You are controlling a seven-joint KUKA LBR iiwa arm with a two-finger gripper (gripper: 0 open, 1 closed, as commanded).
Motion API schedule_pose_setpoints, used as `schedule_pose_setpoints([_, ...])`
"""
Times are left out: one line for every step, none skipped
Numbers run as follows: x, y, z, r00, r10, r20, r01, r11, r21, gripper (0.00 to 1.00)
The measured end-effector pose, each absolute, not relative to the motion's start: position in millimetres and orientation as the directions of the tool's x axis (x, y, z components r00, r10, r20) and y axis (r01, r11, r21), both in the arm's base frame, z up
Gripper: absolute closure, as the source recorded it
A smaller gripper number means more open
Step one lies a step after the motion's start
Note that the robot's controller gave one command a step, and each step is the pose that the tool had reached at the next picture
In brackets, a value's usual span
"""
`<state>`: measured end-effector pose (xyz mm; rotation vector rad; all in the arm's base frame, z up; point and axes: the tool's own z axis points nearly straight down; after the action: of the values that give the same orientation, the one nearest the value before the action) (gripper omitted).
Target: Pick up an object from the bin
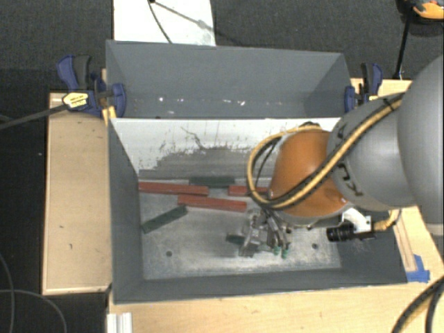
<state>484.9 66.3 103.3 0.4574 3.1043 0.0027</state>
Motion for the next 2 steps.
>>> schedule_pose_setpoints([484.9, 66.3, 107.7, -0.957, 0.289, -0.005, 0.289, 0.957, 0.003, 1.00])
schedule_pose_setpoints([483.5, 66.1, 112.3, -0.957, 0.289, 0.002, 0.289, 0.957, -0.001, 1.00])
